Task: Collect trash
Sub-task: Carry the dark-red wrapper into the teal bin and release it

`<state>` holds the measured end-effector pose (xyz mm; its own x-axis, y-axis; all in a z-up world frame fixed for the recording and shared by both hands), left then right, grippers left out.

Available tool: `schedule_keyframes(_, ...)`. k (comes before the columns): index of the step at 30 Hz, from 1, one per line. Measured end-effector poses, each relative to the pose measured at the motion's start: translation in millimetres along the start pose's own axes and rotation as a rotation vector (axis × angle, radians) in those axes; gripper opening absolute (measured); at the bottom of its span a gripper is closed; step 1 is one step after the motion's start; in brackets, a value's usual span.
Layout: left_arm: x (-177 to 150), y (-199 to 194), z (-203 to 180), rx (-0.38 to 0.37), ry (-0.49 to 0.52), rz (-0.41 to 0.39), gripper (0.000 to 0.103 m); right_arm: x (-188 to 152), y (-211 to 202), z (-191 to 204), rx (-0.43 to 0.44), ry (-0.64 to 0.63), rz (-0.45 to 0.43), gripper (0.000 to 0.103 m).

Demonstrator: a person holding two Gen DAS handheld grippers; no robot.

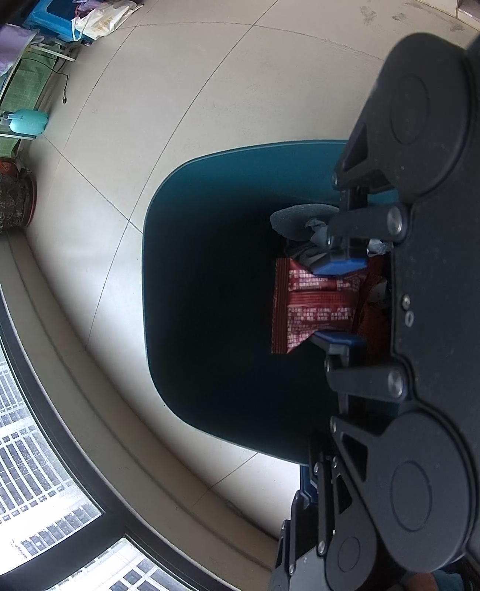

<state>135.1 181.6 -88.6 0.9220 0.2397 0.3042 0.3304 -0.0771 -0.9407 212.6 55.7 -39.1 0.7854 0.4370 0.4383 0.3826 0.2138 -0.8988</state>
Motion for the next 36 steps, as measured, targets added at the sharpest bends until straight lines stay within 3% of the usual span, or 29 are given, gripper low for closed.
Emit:
schedule_keyframes(9,0,0,0,-0.001,0.000,0.000,0.008,-4,28,2,-0.031,0.025,0.049,0.036)
schedule_keyframes(13,0,-1,1,0.000,0.000,0.000,0.008,-6,26,2,-0.004,0.031,0.046,0.050)
schedule_keyframes(25,-1,-1,1,0.000,0.002,-0.001,0.008,-12,-40,-11,0.086,0.018,-0.023,0.057)
schedule_keyframes(33,-1,-1,1,0.002,0.002,0.000,0.008,-25,-80,-45,0.079,0.050,-0.060,0.059)
schedule_keyframes(36,-1,-1,1,0.004,0.003,0.001,0.008,-34,-78,-61,0.053,0.058,-0.076,0.062)
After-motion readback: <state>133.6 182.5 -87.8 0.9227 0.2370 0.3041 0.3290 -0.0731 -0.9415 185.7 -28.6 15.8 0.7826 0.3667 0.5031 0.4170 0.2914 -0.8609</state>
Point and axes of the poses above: each gripper's, at about its wrist camera, not at the fingertips, and y roughly the way its jaws point, z to its left, x to its top, the point moved 4 cm from there along y, roughly the way its jaws point, and after that the axes turned 11 degrees about -x, right-handed, at the moved point
